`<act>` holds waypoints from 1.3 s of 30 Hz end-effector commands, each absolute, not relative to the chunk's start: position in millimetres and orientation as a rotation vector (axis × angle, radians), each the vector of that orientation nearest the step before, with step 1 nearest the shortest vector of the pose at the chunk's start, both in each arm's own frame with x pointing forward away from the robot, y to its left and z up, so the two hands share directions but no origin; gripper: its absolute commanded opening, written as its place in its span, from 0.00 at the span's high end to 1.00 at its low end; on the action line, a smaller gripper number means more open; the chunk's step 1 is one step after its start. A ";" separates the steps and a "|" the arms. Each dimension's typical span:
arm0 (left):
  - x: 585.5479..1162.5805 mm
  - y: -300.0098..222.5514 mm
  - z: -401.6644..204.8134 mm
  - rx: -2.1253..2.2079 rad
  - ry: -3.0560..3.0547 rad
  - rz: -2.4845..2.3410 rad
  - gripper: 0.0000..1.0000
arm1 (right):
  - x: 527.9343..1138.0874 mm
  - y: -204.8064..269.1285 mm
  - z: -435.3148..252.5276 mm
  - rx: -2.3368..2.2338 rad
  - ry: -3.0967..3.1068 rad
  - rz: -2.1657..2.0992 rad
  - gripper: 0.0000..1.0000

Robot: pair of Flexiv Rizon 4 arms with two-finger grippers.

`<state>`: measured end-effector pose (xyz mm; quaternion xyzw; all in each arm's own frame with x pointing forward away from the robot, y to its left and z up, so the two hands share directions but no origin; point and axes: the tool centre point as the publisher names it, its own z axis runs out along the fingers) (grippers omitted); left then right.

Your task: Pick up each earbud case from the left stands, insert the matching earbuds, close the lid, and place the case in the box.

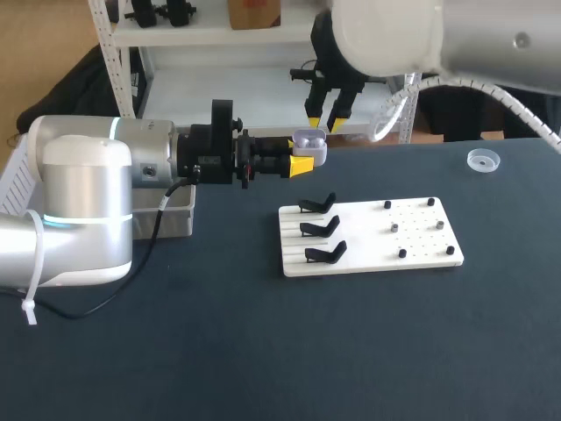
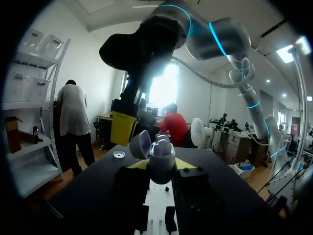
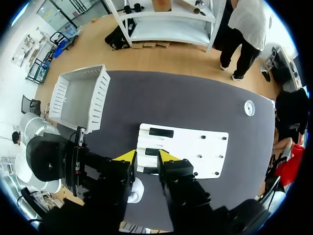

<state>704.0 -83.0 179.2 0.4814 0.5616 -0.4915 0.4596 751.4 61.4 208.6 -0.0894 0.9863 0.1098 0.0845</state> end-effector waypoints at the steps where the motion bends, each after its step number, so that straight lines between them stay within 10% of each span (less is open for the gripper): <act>1: 703.2 -82.7 178.9 1.183 1.381 -1.209 1.00 | 733.3 51.9 213.0 -0.246 2.914 0.352 0.74; 23: 704.8 -66.8 194.2 1.171 1.346 -1.193 1.00 | 711.3 11.7 261.5 0.046 2.737 0.594 0.67; 39: 742.7 113.9 224.6 1.139 1.448 -0.896 1.00 | 667.9 -15.4 219.3 0.205 2.811 0.598 0.51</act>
